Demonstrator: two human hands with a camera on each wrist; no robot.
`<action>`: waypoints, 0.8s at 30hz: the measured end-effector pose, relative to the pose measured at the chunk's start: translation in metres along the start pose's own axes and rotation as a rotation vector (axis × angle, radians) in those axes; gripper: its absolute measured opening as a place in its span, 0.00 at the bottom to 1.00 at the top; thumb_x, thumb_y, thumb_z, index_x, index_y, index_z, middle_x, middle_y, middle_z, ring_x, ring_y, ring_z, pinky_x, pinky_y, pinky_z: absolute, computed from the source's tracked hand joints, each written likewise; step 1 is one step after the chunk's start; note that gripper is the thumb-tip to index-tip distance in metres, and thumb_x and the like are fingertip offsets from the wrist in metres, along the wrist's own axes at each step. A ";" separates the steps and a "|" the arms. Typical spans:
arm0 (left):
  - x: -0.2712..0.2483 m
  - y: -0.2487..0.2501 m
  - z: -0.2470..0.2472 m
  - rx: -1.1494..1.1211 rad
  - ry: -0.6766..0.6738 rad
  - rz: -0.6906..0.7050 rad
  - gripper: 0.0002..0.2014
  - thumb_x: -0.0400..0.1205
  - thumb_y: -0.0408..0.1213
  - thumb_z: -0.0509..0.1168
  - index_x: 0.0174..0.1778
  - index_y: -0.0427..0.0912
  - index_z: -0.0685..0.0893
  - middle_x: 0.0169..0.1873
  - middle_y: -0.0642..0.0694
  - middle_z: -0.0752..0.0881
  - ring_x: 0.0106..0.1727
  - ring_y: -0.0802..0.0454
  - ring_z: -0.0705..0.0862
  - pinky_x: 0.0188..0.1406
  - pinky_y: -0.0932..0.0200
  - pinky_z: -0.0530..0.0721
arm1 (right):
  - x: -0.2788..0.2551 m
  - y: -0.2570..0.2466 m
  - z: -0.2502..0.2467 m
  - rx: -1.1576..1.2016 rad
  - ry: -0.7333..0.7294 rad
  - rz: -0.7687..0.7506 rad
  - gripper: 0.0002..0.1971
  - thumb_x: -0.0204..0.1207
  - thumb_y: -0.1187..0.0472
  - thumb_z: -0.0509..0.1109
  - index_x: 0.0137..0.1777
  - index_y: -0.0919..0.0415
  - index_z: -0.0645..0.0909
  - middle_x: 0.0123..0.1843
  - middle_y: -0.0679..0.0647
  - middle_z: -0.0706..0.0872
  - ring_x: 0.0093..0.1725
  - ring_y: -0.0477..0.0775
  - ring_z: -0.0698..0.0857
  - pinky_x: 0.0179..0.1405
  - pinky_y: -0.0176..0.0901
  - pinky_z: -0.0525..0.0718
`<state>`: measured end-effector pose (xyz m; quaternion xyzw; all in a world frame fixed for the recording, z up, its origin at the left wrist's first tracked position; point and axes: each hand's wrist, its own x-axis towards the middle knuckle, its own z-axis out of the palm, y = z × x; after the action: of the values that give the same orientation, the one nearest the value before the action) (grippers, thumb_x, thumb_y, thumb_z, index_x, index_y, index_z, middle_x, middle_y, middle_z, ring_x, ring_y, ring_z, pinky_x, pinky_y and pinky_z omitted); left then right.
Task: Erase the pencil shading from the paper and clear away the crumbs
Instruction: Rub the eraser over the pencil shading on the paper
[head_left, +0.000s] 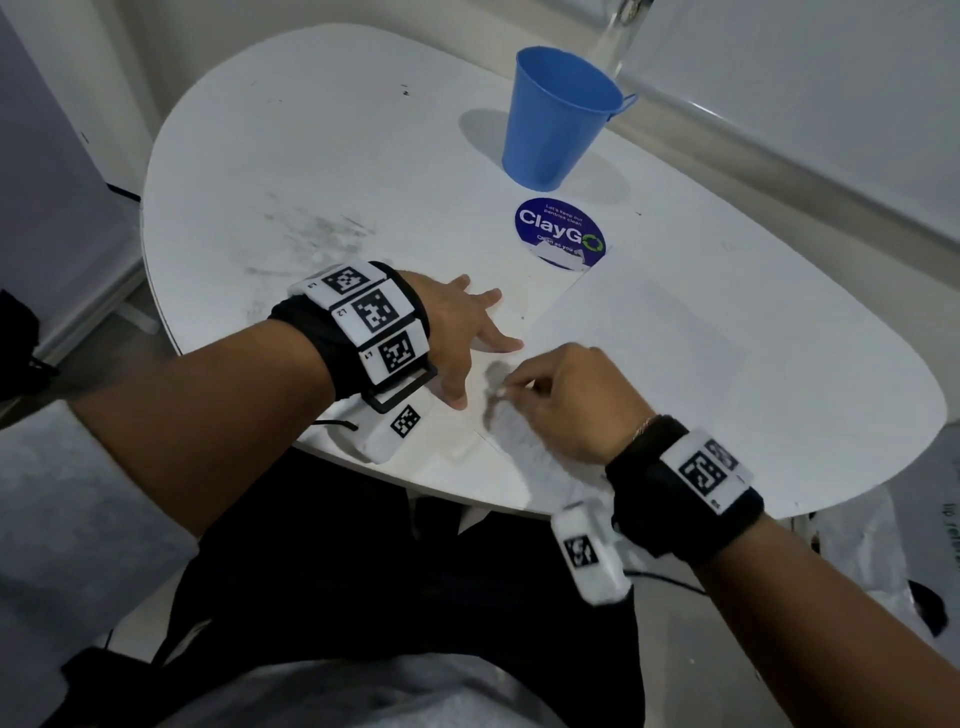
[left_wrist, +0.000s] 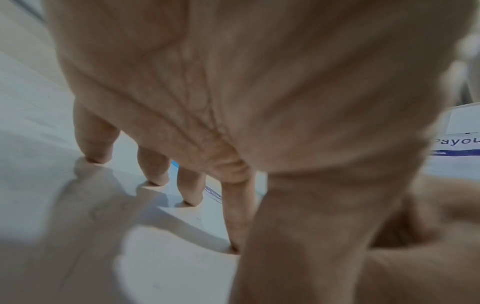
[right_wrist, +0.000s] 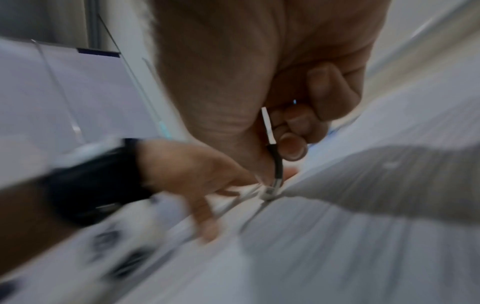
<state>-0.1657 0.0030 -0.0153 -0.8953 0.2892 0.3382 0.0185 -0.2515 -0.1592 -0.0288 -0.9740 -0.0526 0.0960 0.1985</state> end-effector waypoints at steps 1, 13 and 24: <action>0.000 0.000 0.000 -0.003 0.000 -0.001 0.48 0.78 0.50 0.76 0.84 0.77 0.50 0.88 0.58 0.34 0.88 0.52 0.32 0.85 0.38 0.52 | 0.006 0.005 -0.003 0.024 0.069 0.051 0.07 0.78 0.57 0.72 0.47 0.49 0.92 0.39 0.47 0.92 0.40 0.52 0.88 0.45 0.41 0.83; -0.002 -0.002 0.002 0.043 -0.052 0.065 0.48 0.77 0.51 0.76 0.83 0.79 0.50 0.87 0.57 0.31 0.87 0.50 0.29 0.86 0.31 0.47 | -0.011 0.021 0.004 0.175 0.045 0.061 0.07 0.79 0.57 0.73 0.50 0.54 0.92 0.20 0.31 0.77 0.25 0.32 0.79 0.28 0.19 0.69; 0.003 0.012 0.012 0.062 -0.032 0.115 0.42 0.82 0.54 0.71 0.82 0.80 0.49 0.86 0.60 0.30 0.87 0.53 0.29 0.87 0.35 0.40 | -0.035 0.028 0.018 0.270 0.153 0.067 0.06 0.79 0.56 0.73 0.51 0.52 0.92 0.20 0.35 0.76 0.25 0.36 0.79 0.30 0.24 0.70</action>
<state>-0.1775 -0.0054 -0.0242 -0.8708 0.3501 0.3437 0.0316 -0.2876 -0.1827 -0.0504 -0.9441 0.0087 0.0342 0.3279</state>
